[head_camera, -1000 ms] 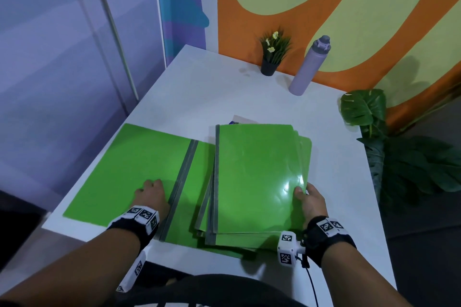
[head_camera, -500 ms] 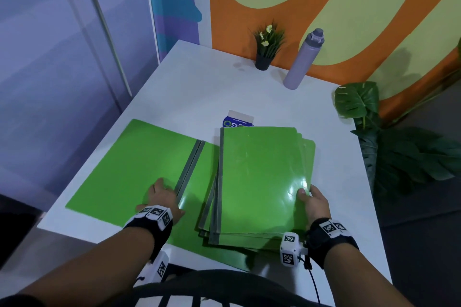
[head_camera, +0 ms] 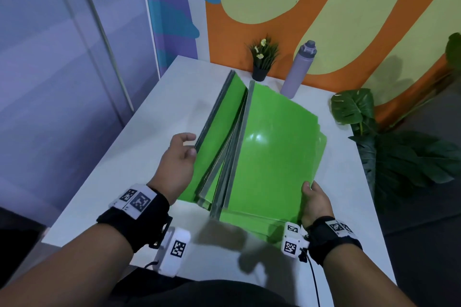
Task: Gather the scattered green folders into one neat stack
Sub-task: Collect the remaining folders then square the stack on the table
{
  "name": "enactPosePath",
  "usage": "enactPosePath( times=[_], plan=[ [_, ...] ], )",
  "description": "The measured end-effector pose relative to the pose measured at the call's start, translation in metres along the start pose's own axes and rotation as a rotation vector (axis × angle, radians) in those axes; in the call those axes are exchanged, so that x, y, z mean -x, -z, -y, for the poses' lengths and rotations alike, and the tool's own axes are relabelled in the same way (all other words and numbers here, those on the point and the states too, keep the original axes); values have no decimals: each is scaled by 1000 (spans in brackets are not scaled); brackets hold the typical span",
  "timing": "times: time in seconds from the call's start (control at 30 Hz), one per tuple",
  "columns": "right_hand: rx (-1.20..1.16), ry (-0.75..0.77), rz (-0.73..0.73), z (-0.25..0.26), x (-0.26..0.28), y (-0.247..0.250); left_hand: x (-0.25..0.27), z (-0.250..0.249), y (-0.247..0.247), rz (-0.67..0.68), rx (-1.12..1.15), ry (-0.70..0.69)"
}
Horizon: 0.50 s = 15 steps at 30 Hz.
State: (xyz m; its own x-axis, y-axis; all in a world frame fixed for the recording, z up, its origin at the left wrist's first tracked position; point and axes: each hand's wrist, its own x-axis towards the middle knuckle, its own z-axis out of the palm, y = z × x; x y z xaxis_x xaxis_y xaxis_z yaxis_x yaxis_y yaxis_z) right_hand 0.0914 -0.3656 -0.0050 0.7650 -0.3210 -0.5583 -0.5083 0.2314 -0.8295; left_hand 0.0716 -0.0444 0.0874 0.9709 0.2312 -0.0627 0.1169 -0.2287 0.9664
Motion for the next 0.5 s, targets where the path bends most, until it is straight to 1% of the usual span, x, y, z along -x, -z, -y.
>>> enactPosePath(
  times=[0.1,0.2,0.3,0.33,0.4,0.47,0.5],
  plan=[
    [-19,26,47,4,3,-11,-1,8,3,83,122,51],
    [-41,64,119,7,15,-22,1,15,3,167,230,143],
    [-23,57,124,8,27,-27,7,13,0,282,302,230],
    [-14,80,124,9,31,-30,8,13,0,296,320,258],
    [-13,186,113,13,34,-35,8,12,0,291,320,294],
    [-29,279,120,17,37,-41,3,18,-1,292,271,283],
    [-45,317,136,21,41,-44,0,20,-1,283,227,251]
  ],
)
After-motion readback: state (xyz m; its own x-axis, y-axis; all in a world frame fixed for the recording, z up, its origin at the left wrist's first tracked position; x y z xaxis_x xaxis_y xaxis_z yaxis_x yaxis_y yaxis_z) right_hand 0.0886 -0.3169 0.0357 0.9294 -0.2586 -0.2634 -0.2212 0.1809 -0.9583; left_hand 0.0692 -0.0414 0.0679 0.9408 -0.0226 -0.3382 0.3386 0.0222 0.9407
